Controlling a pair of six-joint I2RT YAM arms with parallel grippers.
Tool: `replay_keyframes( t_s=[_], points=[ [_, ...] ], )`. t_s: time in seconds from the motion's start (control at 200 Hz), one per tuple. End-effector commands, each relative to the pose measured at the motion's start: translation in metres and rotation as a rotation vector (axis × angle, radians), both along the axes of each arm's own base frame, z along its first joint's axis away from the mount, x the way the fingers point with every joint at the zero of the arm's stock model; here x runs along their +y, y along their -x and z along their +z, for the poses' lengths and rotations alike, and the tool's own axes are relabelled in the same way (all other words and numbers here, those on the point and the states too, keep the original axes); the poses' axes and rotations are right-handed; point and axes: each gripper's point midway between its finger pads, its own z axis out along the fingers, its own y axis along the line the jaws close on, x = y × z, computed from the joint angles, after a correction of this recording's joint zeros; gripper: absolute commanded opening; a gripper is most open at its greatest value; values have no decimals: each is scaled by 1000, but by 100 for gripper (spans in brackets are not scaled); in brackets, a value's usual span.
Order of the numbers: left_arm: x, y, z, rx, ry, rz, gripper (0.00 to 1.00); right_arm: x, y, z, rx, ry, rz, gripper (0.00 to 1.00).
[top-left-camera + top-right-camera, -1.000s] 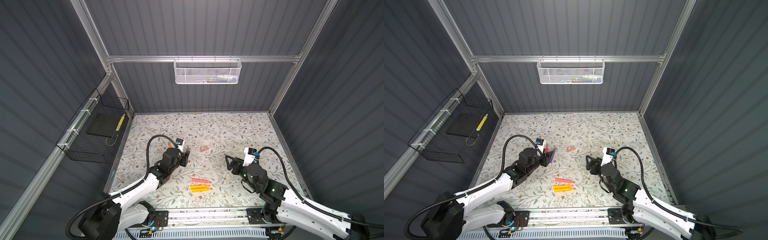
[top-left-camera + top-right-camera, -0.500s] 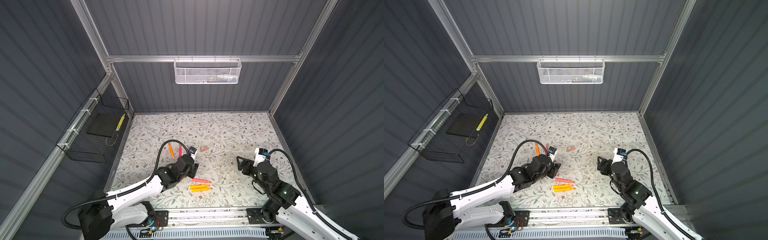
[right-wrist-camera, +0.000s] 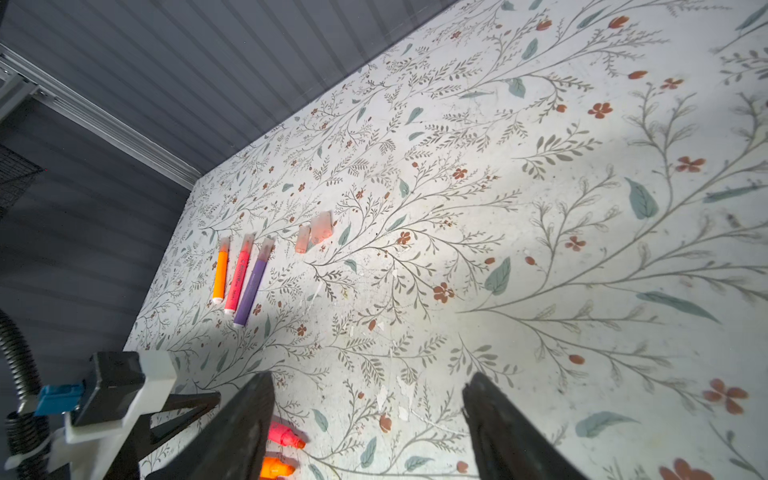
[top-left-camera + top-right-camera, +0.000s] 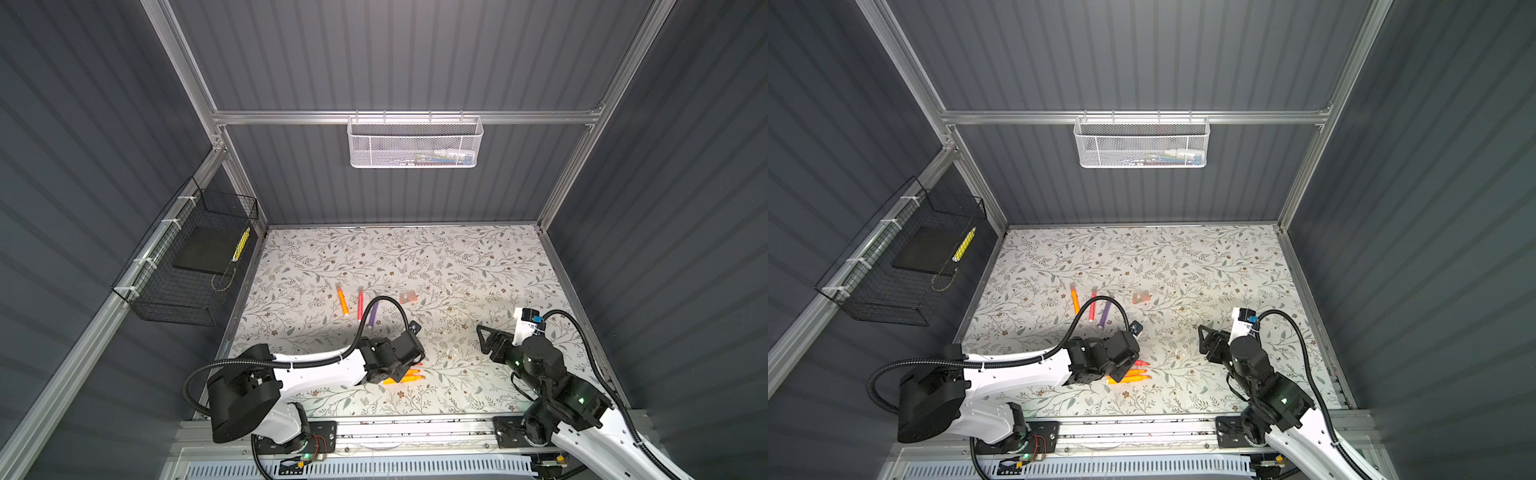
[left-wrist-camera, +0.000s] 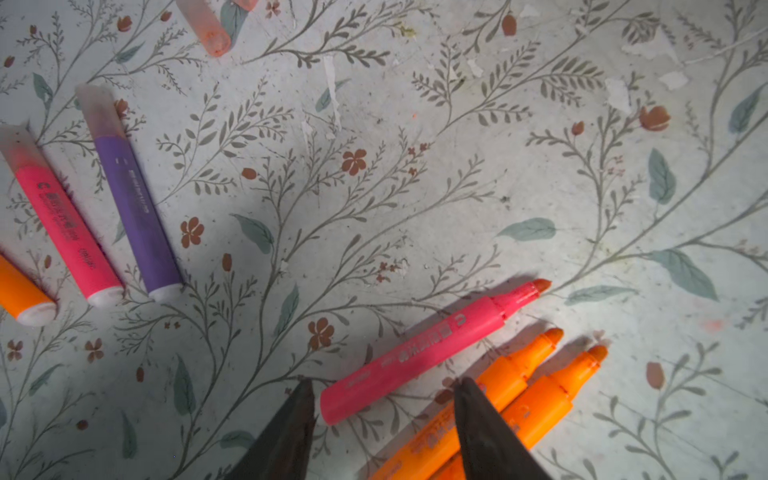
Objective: Insert the pens into the pen caps
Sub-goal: 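Move the left gripper down to the uncapped pink marker near the robot, then grasp the uncapped pink marker with the left gripper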
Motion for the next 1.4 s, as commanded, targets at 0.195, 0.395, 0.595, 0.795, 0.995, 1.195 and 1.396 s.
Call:
replay_keyframes(
  t_s=[0.195,0.395,0.595,0.795,0.995,1.195,1.396],
  points=[
    [-5,0,-8,-3,-92,-1,57,-1,1,8,12,9,2,74],
    [-4,0,-17,14,-133,8,57,-1,2,9,17,12,4,74],
    [5,-7,-24,-19,-197,53,56,-3,4,5,19,10,2,74],
    [8,-15,-23,-58,-215,93,53,-2,4,5,16,4,2,74],
    [13,-24,-26,-24,-186,151,42,0,3,4,22,6,7,74],
    [17,-21,-37,63,-150,165,36,0,2,3,23,6,6,74],
    [20,-17,-49,139,-135,176,35,1,2,2,27,6,7,74]
  ],
)
